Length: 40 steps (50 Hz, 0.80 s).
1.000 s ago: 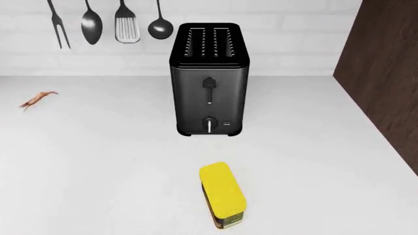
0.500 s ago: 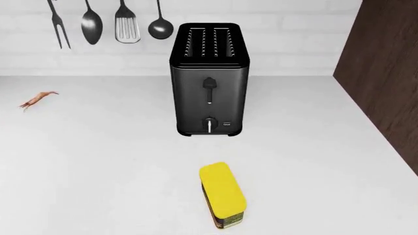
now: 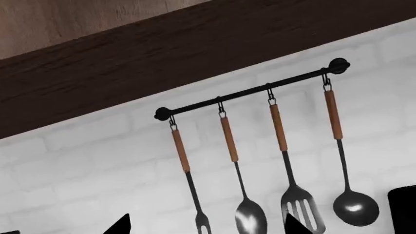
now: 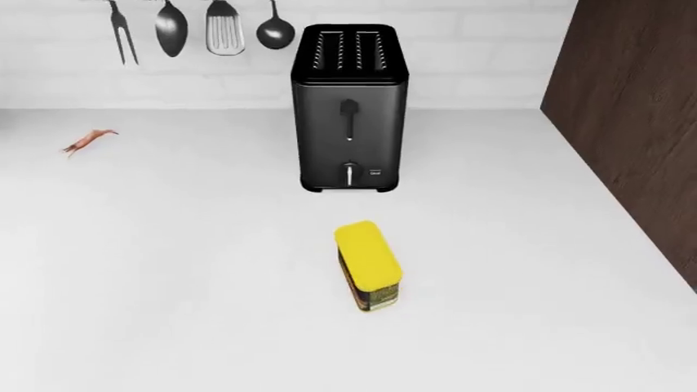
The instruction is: Pick the cans from the counter and place them in their designated side in the cabinet.
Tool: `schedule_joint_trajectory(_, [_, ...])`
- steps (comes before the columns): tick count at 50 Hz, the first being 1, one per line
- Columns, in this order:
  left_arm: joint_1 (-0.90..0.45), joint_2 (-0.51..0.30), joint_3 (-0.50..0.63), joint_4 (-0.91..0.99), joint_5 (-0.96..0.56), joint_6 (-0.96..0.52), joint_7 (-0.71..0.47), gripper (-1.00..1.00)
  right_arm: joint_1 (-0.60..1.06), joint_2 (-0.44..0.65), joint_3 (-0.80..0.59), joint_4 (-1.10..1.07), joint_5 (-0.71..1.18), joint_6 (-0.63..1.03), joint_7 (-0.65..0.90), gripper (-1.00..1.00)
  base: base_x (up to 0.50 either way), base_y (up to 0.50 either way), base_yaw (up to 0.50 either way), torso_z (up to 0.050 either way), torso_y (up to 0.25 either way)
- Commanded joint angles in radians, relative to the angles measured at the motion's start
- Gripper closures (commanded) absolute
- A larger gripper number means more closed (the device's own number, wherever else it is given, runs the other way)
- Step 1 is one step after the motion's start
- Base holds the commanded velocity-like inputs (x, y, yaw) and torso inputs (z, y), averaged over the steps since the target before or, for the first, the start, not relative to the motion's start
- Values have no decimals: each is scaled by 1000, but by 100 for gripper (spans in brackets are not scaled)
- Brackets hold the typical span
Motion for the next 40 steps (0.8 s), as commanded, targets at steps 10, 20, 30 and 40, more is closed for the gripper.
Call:
schedule_joint_trajectory(10, [9,-4,-17,4,-12,1,-2,-100,2,-21,-19,20,-47,-29,-118,-100,-500,1,0,0,0])
schedule_joint_trajectory(20, [38,23,-56,-14,-21,58,-43,-100,2,-18,-28,58,-64,-77,-234,-100,-500,0,0,0,0])
schedule_joint_trajectory(30, [112,71,-167,33,-47,148,-157,-100,1,-10,5,130,18,-251,-240,-100,0,0,0,0,0])
schedule_joint_trajectory(40, [283,147,-354,327,-143,176,-290,-100,-475,-4,14,-895,19,72,-387,-100,0,0,0,0,0])
